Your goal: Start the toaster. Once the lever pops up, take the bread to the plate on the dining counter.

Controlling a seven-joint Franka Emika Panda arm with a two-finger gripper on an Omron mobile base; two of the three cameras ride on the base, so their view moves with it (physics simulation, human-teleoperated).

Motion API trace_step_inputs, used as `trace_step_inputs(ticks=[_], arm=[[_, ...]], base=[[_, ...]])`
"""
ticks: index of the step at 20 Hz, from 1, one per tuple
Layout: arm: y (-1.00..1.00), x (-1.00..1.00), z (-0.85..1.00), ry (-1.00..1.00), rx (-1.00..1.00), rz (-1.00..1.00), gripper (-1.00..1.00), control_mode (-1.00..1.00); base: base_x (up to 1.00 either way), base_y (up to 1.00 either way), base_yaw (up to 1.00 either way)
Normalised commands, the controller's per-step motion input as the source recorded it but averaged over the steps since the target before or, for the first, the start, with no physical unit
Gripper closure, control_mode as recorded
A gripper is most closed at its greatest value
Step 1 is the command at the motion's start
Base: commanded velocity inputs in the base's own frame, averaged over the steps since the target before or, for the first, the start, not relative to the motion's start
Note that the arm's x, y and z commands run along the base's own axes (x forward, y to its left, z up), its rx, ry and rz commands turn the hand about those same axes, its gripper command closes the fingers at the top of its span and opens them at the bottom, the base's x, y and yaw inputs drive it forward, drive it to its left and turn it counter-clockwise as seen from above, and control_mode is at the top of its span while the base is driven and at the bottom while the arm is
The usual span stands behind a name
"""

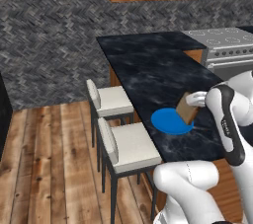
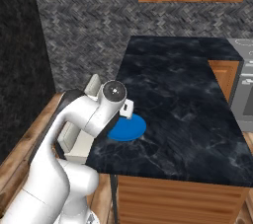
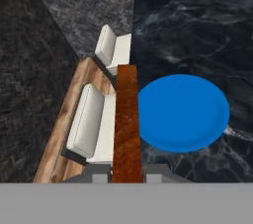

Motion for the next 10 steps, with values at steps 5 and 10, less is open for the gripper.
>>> trace_step_inputs(ticks=[5,10], arm=[[0.03,0.34,-0.42,0.0,0.0,0.0,1.0,-1.0],[0.02,0.38,-0.38,0.0,0.0,0.0,1.0,-1.0]], base=[[0.0,0.0,0.0],[0.0,0.0,0.0]])
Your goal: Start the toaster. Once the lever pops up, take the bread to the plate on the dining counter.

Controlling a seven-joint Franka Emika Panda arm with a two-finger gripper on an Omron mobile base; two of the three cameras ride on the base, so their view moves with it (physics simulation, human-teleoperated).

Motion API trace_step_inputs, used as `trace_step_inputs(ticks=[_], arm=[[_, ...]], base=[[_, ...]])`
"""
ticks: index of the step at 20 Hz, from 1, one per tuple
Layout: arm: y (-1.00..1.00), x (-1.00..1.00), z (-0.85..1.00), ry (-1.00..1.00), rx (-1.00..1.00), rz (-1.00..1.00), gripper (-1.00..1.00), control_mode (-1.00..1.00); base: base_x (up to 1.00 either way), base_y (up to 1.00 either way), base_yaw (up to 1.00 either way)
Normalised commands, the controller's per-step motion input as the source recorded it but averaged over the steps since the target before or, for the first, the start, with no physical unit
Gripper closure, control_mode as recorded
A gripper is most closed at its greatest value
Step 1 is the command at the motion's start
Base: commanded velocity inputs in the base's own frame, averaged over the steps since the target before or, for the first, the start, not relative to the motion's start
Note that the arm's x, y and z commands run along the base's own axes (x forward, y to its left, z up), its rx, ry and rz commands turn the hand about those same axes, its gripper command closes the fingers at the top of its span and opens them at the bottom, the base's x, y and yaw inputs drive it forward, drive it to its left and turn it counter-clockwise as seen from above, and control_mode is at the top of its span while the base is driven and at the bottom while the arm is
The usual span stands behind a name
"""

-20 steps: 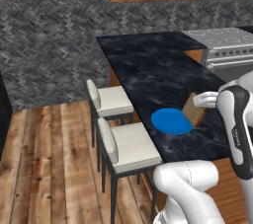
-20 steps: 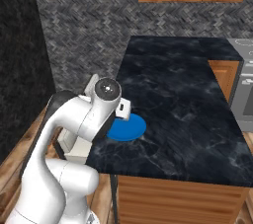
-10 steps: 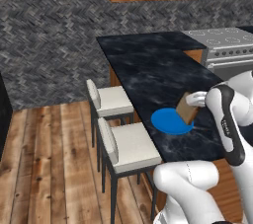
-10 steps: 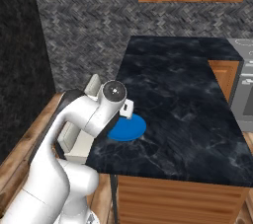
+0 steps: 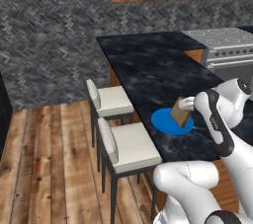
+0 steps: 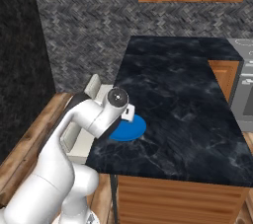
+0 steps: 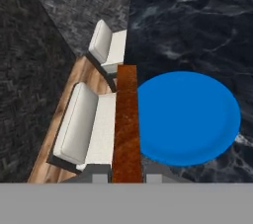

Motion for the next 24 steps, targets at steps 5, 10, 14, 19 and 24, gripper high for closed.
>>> trace_step_inputs(ticks=[5,10,14,19,24], arm=[[0.01,0.39,-0.35,0.0,0.0,0.0,1.0,-1.0],[0.02,0.32,-0.27,0.0,0.0,0.0,1.0,-1.0],[0.0,0.37,-0.28,0.0,0.0,0.0,1.0,-1.0],[0.0,0.34,-0.18,0.0,0.0,0.0,1.0,-1.0],[0.0,0.27,-0.19,0.0,0.0,0.0,1.0,-1.0]], base=[[0.0,0.0,0.0],[0.0,0.0,0.0],[0.0,0.0,0.0],[0.0,0.0,0.0],[0.0,0.0,0.0]])
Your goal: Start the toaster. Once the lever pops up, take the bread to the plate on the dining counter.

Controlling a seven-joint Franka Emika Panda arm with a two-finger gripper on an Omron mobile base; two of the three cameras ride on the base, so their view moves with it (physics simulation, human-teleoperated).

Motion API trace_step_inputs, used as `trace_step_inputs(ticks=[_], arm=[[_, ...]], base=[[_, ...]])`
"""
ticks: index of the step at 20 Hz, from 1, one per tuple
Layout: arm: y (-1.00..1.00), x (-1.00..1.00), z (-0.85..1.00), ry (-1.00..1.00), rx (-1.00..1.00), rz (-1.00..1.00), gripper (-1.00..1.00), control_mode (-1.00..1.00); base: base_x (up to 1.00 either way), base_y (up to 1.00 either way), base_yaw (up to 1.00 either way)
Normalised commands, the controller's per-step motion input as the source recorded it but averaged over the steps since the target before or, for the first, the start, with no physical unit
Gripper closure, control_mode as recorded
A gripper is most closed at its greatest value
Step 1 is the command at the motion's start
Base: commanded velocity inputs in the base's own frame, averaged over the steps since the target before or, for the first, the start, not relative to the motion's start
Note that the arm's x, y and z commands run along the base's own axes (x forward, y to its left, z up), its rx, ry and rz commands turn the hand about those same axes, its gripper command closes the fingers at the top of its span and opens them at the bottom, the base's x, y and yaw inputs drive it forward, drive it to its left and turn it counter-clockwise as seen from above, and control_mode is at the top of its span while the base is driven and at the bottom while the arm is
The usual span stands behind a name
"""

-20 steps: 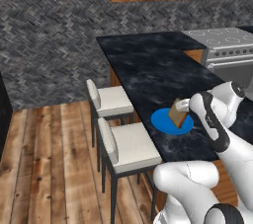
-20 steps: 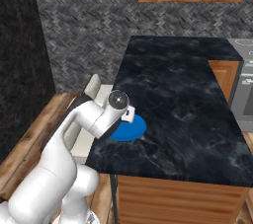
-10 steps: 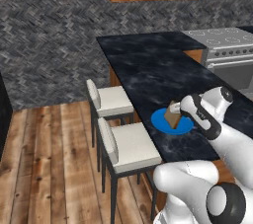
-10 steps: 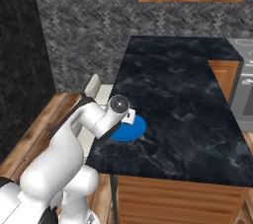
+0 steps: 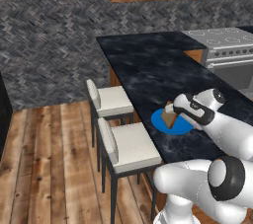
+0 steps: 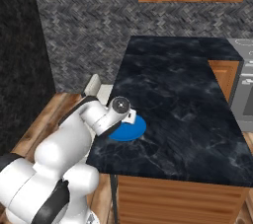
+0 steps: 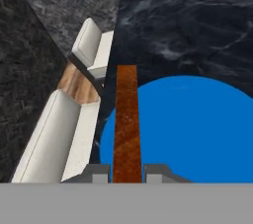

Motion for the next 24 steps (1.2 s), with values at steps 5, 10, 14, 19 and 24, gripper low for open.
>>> trace_step_inputs(ticks=[5,10,14,19,24], arm=[[0.0,0.16,-0.18,0.0,0.0,0.0,1.0,-1.0],[0.0,0.2,-0.15,0.0,0.0,0.0,1.0,-1.0],[0.0,0.15,-0.14,0.0,0.0,0.0,1.0,-1.0],[0.0,0.03,-0.03,0.0,0.0,0.0,1.0,-1.0],[0.0,0.0,0.0,0.0,0.0,0.0,-1.0,-1.0]], base=[[0.0,0.0,0.0],[0.0,0.0,0.0],[0.0,0.0,0.0],[0.0,0.0,0.0],[0.0,0.0,0.0]])
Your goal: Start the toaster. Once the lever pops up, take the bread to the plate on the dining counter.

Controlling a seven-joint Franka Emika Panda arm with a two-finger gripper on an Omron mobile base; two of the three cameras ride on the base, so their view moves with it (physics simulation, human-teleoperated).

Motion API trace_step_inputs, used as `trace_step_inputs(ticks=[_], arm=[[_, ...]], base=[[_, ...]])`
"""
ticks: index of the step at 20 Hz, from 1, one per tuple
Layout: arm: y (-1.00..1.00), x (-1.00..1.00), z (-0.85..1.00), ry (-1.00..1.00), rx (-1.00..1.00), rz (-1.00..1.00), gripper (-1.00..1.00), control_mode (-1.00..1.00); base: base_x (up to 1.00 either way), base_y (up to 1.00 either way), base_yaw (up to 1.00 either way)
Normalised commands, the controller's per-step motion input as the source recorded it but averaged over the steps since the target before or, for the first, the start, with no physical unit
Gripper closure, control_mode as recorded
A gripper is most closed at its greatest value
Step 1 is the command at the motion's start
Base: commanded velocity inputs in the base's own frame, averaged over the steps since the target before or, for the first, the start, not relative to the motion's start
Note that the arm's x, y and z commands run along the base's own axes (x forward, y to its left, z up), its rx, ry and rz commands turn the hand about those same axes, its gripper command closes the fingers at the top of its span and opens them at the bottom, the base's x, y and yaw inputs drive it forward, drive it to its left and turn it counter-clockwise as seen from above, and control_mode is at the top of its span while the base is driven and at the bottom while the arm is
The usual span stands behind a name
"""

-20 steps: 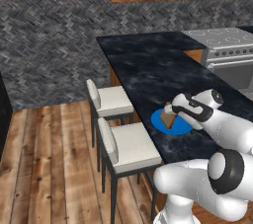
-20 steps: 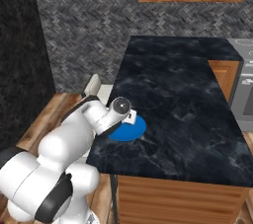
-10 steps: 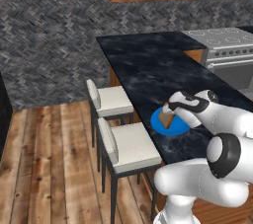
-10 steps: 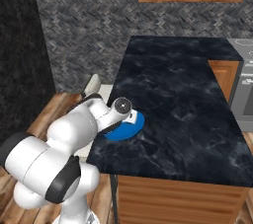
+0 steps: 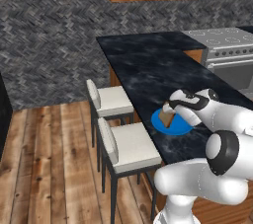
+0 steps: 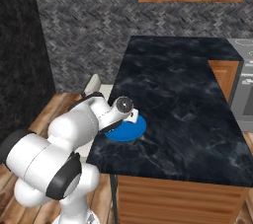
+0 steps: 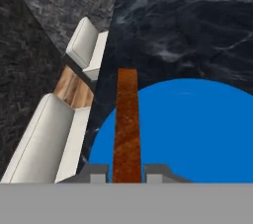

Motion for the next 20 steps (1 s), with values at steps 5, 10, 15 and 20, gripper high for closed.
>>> trace_step_inputs(ticks=[5,10,15,20], arm=[[0.0,0.0,0.0,0.01,0.0,0.0,-1.0,-1.0],[-0.04,0.0,0.02,0.0,0.0,0.0,-1.0,-1.0],[-0.06,-0.01,0.09,0.0,-0.03,0.0,-1.0,-1.0],[-0.11,-0.06,0.19,0.0,-0.13,0.0,-1.0,-1.0]], base=[[0.0,0.0,0.0],[0.0,0.0,0.0],[0.0,0.0,0.0],[0.0,0.0,0.0]])
